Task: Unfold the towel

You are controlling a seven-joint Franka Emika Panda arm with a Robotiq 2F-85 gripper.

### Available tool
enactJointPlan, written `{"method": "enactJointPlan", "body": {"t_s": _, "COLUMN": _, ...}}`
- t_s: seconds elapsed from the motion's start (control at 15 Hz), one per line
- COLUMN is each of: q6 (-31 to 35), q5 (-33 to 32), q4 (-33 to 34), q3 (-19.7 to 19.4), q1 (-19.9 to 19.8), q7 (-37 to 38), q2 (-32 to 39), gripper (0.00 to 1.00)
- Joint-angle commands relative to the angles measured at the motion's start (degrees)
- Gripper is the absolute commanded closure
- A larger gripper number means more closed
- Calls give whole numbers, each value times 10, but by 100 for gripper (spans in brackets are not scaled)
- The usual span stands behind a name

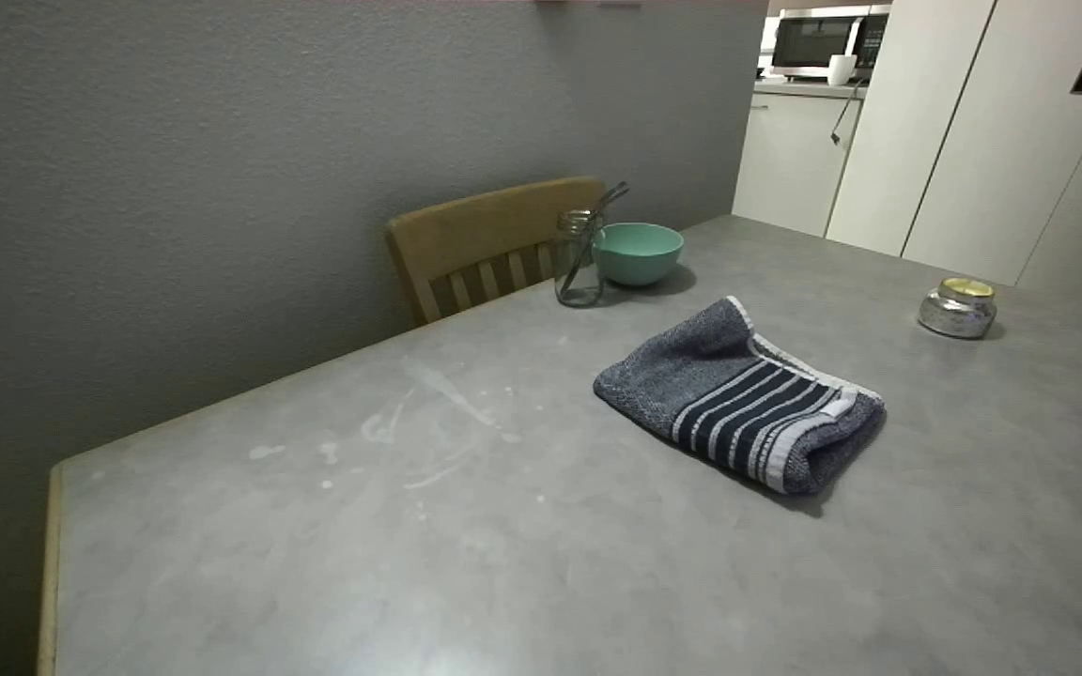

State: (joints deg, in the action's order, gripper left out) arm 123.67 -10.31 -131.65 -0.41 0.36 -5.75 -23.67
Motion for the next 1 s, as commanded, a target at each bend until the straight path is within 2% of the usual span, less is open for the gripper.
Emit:
{"method": "enactJointPlan", "body": {"t_s": 0.0, "q6": 39, "q5": 35, "q4": 1, "q3": -16, "q1": 9, "q7": -32, "q2": 56, "gripper": 0}}
{"method": "enactJointPlan", "body": {"t_s": 0.2, "q6": 61, "q5": 119, "q4": 5, "q3": -35, "q1": 25, "q7": -90, "q2": 105, "gripper": 0}}
{"method": "enactJointPlan", "body": {"t_s": 0.27, "q6": 41, "q5": 78, "q4": 0, "q3": -15, "q1": 8, "q7": -48, "q2": 73, "gripper": 0}}
{"method": "enactJointPlan", "body": {"t_s": 0.93, "q6": 43, "q5": 84, "q4": 3, "q3": -15, "q1": 10, "q7": -51, "q2": 75, "gripper": 0}}
